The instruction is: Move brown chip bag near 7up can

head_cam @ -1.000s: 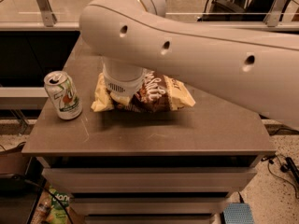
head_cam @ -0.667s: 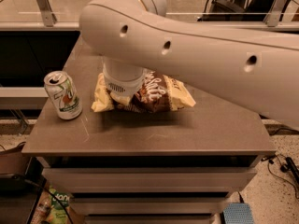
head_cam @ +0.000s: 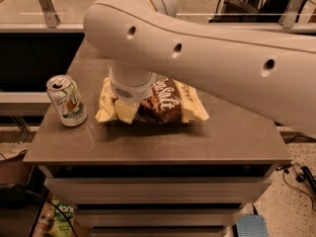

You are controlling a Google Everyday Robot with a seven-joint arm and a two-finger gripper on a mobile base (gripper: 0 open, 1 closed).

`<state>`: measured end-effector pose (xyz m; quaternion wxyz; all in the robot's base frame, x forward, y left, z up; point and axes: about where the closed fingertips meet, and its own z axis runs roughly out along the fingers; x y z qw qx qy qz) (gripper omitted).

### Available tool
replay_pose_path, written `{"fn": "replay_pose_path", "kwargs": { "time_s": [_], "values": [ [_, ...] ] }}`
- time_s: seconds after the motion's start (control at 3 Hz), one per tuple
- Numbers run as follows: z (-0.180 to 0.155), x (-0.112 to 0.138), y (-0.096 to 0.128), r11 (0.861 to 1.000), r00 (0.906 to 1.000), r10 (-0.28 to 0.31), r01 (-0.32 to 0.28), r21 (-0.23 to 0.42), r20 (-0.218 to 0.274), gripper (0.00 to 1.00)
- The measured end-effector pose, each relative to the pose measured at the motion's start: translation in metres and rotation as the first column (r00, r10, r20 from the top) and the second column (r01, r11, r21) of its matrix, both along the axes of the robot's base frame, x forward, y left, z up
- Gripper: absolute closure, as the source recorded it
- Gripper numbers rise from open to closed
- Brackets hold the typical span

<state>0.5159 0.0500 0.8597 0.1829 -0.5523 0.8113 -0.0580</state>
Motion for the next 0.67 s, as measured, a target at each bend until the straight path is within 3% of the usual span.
{"fn": "replay_pose_path", "kwargs": {
  "time_s": [0.33,0.67],
  "values": [
    [0.0015,-0.0006,-0.0004,1.000,1.0000,0.000,0.000,0.000,0.003,0.00],
    [0.0015,-0.0007,-0.0004,1.000,1.0000,0.000,0.000,0.000,0.003,0.00]
  ]
}}
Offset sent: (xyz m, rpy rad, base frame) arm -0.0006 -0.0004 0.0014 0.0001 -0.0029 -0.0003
